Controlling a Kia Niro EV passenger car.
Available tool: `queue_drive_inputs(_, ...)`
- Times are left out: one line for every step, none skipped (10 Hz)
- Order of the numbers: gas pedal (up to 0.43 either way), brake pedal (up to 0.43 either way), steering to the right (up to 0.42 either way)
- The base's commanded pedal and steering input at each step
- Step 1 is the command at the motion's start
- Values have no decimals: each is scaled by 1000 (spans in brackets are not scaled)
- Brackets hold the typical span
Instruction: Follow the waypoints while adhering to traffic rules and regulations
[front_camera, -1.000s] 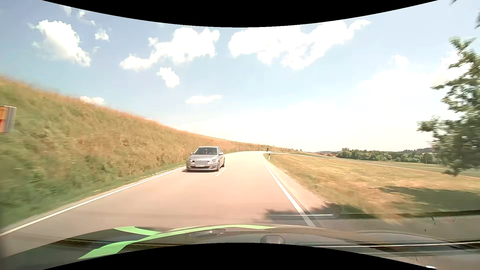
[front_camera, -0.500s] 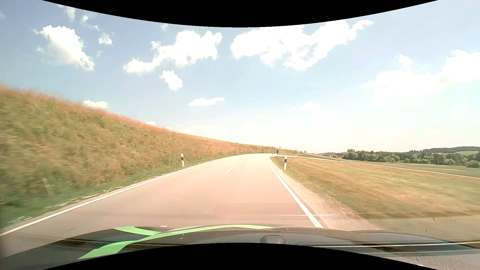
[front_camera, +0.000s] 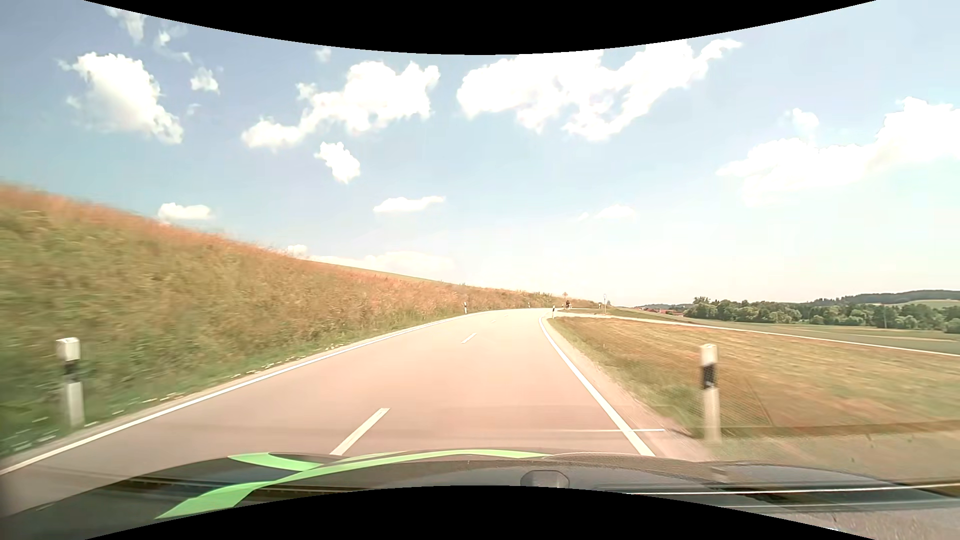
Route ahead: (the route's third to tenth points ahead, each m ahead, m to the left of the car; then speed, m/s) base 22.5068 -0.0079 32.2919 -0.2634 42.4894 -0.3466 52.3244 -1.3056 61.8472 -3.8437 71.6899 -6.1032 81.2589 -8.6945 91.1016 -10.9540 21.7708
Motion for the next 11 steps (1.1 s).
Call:
queue_drive_inputs(331,0,2)
queue_drive_inputs(331,0,6)
queue_drive_inputs(331,0,11)
queue_drive_inputs(319,0,14)
queue_drive_inputs(287,0,14)
queue_drive_inputs(287,0,14)
queue_drive_inputs(287,0,14)
queue_drive_inputs(299,0,14)
queue_drive_inputs(299,0,15)
queue_drive_inputs(299,0,14)
queue_drive_inputs(287,0,15)
